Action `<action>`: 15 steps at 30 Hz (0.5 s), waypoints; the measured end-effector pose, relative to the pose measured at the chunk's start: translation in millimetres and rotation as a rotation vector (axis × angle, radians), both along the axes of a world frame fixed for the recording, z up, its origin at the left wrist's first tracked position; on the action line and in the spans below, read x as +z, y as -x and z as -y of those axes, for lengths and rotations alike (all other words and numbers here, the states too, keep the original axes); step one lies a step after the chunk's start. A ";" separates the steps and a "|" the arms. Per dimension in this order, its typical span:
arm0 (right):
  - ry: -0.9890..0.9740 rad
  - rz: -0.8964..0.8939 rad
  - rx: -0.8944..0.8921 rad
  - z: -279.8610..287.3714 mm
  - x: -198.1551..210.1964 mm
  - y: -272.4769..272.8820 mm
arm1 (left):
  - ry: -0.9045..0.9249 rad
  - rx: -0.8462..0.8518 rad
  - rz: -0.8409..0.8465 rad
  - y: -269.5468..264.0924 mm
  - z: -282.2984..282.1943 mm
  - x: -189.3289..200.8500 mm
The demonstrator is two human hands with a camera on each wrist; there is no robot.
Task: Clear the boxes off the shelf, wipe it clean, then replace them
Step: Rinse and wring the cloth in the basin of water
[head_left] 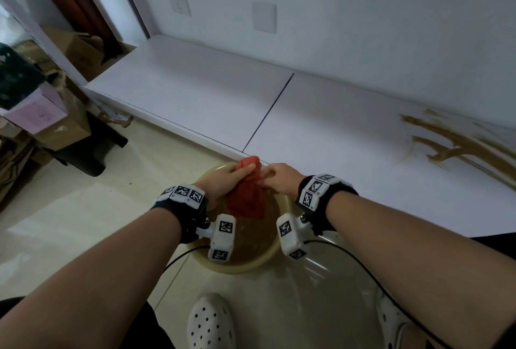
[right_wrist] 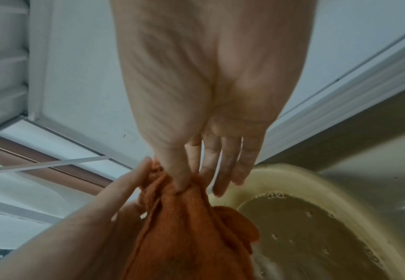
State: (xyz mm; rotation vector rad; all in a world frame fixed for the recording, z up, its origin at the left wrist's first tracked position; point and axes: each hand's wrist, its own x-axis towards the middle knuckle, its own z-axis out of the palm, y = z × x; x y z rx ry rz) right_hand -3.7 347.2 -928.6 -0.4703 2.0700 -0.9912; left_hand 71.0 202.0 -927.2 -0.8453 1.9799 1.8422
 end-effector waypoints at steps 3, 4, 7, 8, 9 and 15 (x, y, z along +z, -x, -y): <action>0.006 0.000 -0.102 -9.4 -0.3 4.3 | 0.086 -0.122 0.004 4.3 -3.6 4.2; 0.019 0.014 -0.140 -13.6 3.1 5.0 | 0.136 -0.157 0.018 6.5 -4.0 7.1; 0.032 0.024 -0.208 -26.8 7.2 13.0 | 0.181 -0.134 0.023 13.6 -2.2 9.0; 0.014 0.017 -0.216 -30.7 7.4 17.3 | 0.190 -0.104 0.020 15.7 -1.0 9.4; 0.004 0.009 -0.220 -33.7 5.4 22.6 | 0.206 -0.085 0.024 17.5 0.7 9.3; 0.001 -0.002 -0.260 -55.6 5.5 45.0 | 0.438 -0.241 0.143 31.0 1.5 19.8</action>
